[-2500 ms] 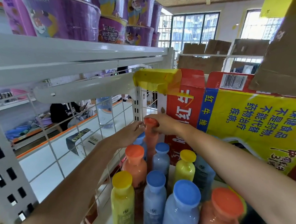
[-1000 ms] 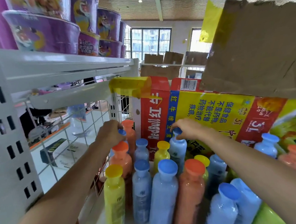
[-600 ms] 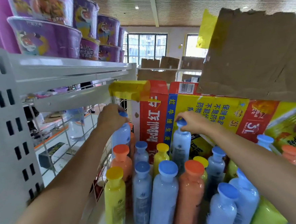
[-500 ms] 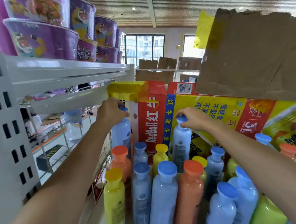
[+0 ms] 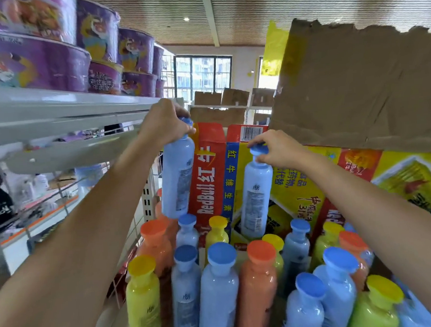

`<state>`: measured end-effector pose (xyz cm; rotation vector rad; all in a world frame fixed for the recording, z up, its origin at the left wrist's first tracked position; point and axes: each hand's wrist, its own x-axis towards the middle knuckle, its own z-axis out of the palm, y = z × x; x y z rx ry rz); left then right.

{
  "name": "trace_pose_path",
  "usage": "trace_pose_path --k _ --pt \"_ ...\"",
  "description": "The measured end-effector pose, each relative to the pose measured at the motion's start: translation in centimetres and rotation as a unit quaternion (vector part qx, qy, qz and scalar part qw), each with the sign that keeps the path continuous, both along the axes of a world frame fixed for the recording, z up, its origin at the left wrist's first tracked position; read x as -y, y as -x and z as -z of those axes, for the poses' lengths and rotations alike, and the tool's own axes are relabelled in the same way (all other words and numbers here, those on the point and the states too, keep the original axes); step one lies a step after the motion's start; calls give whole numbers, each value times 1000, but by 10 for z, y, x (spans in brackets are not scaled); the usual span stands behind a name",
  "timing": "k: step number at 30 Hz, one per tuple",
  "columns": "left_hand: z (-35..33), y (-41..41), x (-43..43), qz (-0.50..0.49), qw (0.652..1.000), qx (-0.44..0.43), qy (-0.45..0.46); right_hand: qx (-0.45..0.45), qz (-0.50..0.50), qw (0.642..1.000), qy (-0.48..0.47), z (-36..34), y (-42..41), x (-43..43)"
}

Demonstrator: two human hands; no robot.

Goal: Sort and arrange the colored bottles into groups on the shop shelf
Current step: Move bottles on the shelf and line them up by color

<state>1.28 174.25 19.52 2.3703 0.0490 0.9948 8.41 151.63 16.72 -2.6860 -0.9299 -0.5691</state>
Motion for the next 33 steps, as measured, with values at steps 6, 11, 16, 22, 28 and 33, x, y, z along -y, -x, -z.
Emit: trace_pose_path --k 6,11,16,22,28,33 --pt "-15 -15 20 21 1000 10 20 14 -24 1000 -14 -23 -8 14" --pt "-14 -29 43 81 996 -3 46 15 -30 999 -41 -33 -13 33" --pt "-9 -41 71 133 991 -1 34 20 -32 999 -7 -28 -16 53" --pt "2 -53 98 161 986 -35 11 21 -16 999 19 -13 -20 75" --pt "50 -69 115 175 979 -99 -37 -19 -9 999 48 18 -28 83" --pt "94 -79 123 186 963 -184 -66 -50 -4 996 67 50 -36 82"
